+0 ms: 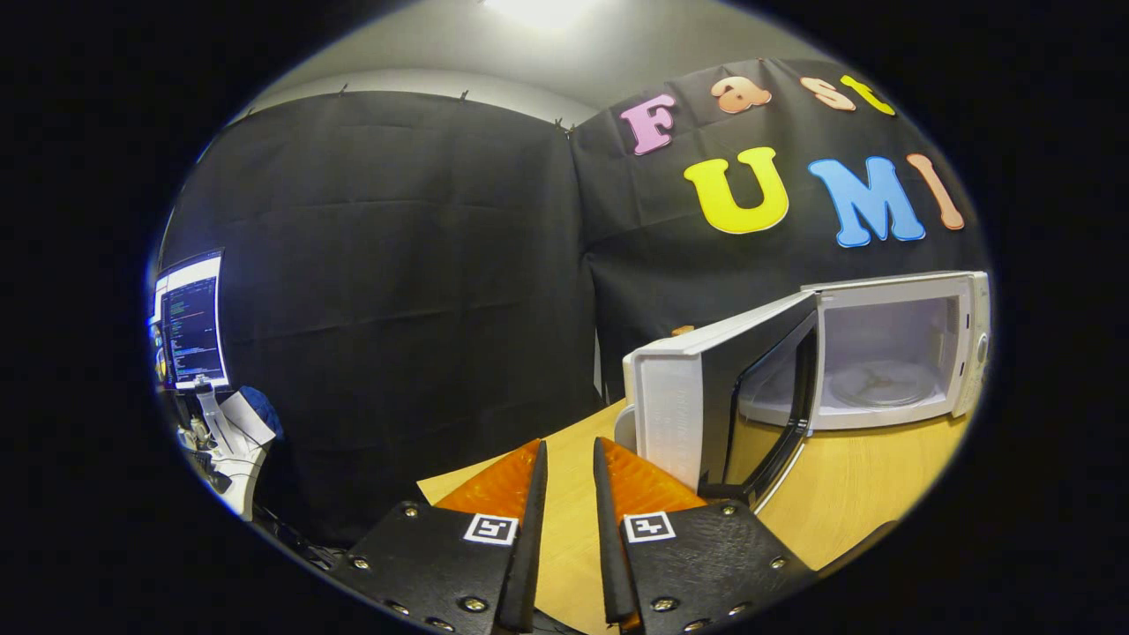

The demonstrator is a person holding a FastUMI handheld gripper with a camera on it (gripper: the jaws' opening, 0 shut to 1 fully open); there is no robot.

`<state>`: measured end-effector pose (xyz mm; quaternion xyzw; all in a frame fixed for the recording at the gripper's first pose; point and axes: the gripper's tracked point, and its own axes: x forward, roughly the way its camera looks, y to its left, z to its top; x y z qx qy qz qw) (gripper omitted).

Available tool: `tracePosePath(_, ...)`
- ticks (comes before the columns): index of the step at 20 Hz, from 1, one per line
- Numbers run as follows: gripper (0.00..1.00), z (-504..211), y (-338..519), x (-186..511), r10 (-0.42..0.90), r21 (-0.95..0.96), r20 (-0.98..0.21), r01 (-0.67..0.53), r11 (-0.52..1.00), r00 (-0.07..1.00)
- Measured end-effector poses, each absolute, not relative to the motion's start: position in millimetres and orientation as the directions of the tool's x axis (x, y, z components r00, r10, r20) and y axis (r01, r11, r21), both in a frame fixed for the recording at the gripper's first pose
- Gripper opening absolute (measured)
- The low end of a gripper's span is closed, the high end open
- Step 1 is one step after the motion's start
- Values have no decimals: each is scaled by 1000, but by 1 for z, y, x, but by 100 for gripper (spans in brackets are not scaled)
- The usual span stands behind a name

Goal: Open the microwave, put the food inside, and close the microwave door.

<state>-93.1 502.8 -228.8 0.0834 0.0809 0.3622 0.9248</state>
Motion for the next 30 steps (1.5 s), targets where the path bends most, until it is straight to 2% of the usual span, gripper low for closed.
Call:
tracePosePath(1,37,-226,500,-97,684,218,-87,-656,723,724)
tracePosePath(3,45,-214,496,-107,699,233,-61,-671,704,713)
tracePosePath(4,54,-208,491,-116,711,245,-55,-681,690,701)
tracePosePath(7,96,-183,460,-142,724,260,-7,-698,667,690)
tracePosePath(9,96,-171,434,-154,724,275,13,-698,661,690)
tracePosePath(12,96,-160,377,-153,660,268,29,-642,718,751)
tracePosePath(20,96,-171,193,-115,302,147,28,-303,942,953)
tracePosePath(27,96,-197,48,-123,-25,121,15,23,992,1000)
tracePosePath(30,96,-218,15,-130,-107,100,-15,108,989,994)
